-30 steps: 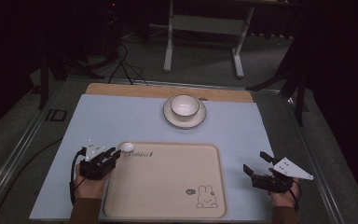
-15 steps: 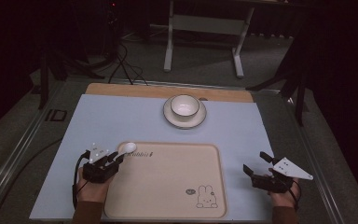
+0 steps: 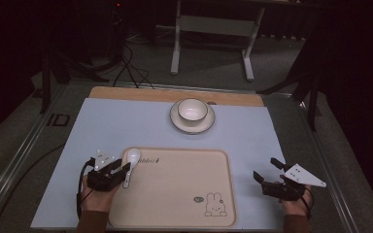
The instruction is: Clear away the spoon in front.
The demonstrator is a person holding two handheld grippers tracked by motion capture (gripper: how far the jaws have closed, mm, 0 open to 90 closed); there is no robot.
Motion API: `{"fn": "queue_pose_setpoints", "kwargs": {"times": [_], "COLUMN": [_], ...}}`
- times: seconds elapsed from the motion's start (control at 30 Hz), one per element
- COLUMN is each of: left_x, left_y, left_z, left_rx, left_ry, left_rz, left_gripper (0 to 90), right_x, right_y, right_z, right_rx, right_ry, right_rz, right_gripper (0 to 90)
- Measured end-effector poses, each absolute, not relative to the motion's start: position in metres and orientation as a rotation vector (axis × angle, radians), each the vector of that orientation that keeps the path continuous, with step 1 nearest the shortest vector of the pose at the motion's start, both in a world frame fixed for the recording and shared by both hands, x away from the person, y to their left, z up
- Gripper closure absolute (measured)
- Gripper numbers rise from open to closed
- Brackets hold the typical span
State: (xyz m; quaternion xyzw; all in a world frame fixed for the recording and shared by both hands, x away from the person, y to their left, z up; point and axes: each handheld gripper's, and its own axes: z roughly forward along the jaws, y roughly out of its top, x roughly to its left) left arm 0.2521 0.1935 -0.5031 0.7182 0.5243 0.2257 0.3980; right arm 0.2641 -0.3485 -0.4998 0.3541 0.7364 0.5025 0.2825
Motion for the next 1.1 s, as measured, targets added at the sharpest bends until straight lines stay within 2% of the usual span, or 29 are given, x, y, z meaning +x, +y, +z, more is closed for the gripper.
{"fn": "queue_pose_setpoints", "kwargs": {"times": [0.53,1.1], "left_x": [0.257,0.259], "left_y": [0.199,0.204], "left_z": [-0.500,-0.495], "left_rx": [1.774,1.751], "left_ry": [1.244,1.201], "left_rz": [0.582,0.627], "left_gripper": [45.0,39.9], "right_x": [0.264,0.263], "right_y": [-0.348,-0.350], "right_z": [-0.500,-0.499], "right_rx": [0.945,0.946], "right_ry": [1.972,1.967], "right_rz": [1.348,1.349], "right_gripper": [14.1,14.1]}}
